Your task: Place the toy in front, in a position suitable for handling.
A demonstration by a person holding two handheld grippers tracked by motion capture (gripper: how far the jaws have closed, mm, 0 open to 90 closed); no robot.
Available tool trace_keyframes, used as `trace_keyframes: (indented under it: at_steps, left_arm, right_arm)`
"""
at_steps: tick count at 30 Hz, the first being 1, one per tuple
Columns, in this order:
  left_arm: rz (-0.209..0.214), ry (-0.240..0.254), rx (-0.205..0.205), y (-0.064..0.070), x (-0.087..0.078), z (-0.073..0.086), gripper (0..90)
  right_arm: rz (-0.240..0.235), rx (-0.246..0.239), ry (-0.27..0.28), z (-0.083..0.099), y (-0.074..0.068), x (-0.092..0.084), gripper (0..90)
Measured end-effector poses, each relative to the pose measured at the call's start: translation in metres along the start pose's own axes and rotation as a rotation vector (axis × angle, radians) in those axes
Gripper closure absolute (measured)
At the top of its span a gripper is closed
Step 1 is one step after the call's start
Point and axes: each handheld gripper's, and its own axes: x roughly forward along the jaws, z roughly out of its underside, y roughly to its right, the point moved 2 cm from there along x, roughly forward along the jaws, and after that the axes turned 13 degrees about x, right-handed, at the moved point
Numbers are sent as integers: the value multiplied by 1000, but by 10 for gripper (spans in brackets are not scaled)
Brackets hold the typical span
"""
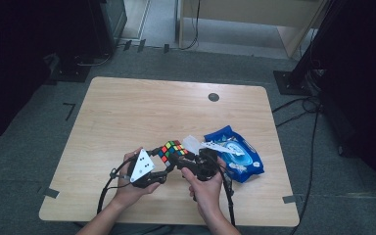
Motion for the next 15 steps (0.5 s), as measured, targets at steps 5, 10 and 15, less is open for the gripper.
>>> trace_keyframes:
  at_steps: [5, 10, 15]
  left_arm:
    - [17, 5, -31, -1, 1, 2, 345]
    - [42, -10, -22, -2, 3, 5, 343]
    - [52, -20, 48, -2, 3, 5, 329]
  right_arm:
    - [-43, 39, 11, -1, 4, -2, 331]
    - [-11, -15, 11, -1, 2, -3, 344]
    - [12, -51, 8, -3, 1, -5, 345]
